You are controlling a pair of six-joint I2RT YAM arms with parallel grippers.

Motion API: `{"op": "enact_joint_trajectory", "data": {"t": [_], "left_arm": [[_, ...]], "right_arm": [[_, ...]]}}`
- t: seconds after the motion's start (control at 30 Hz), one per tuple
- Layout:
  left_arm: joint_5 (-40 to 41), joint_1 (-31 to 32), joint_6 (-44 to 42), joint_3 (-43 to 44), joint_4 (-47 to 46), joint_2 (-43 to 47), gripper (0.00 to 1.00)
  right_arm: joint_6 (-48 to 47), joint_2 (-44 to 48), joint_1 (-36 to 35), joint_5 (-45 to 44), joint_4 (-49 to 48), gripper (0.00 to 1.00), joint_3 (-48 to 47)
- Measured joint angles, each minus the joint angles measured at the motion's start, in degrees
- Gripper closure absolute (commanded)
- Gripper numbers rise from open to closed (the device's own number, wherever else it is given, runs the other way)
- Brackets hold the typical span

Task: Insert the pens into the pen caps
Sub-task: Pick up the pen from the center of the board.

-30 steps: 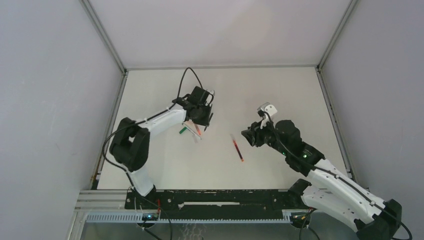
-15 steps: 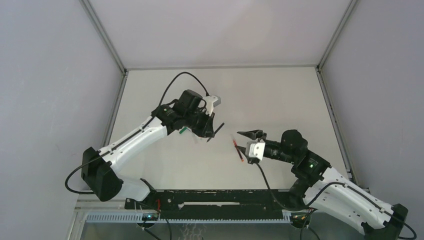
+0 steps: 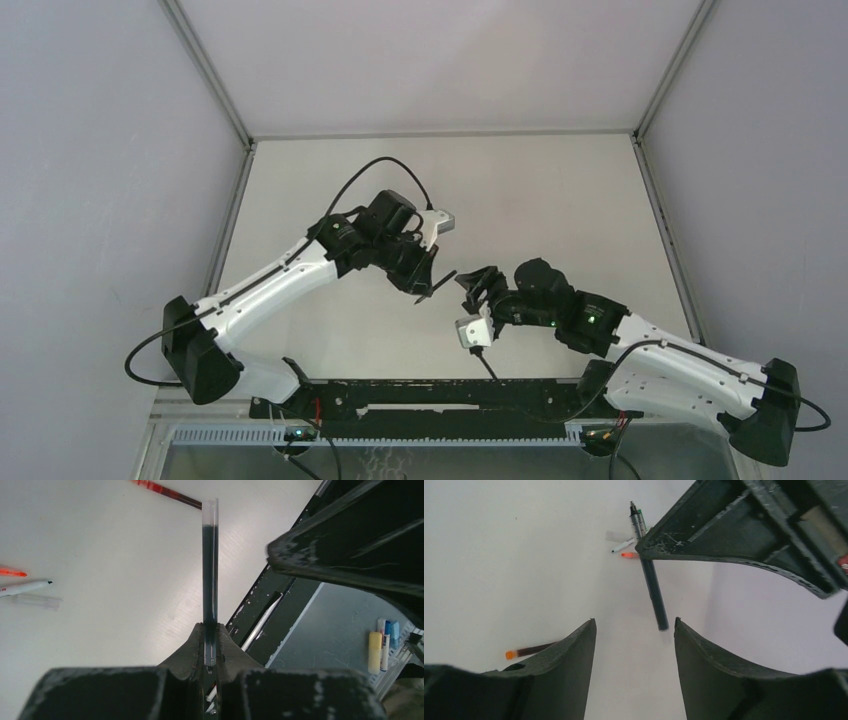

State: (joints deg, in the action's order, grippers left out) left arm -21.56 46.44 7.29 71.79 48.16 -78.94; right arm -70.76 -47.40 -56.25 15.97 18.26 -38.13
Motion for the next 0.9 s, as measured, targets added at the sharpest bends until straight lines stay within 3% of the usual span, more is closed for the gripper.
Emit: {"op": "enact_joint_trajectory", "data": {"t": [0.5,0.7,0.9], "left_arm": [[-1.66,1.29,-0.33,2.05,1.07,-0.2,0.95],[-2.21,1.42,-0.46,2.05,1.97,-0.61,0.96],[-2.75,1.46,-0.81,2.05,2.23,-0.83,0.96]], "right_arm": [[-3.56,-12.39,-4.2,-10.99,-4.74,0.42,-2.95],[-4.57,-13.49,-4.24,-12.5,-6.27,0.6,-2.97],[-4.9,-14.75,-4.28,-12.46,-7.41,0.67,-2.97]]}}
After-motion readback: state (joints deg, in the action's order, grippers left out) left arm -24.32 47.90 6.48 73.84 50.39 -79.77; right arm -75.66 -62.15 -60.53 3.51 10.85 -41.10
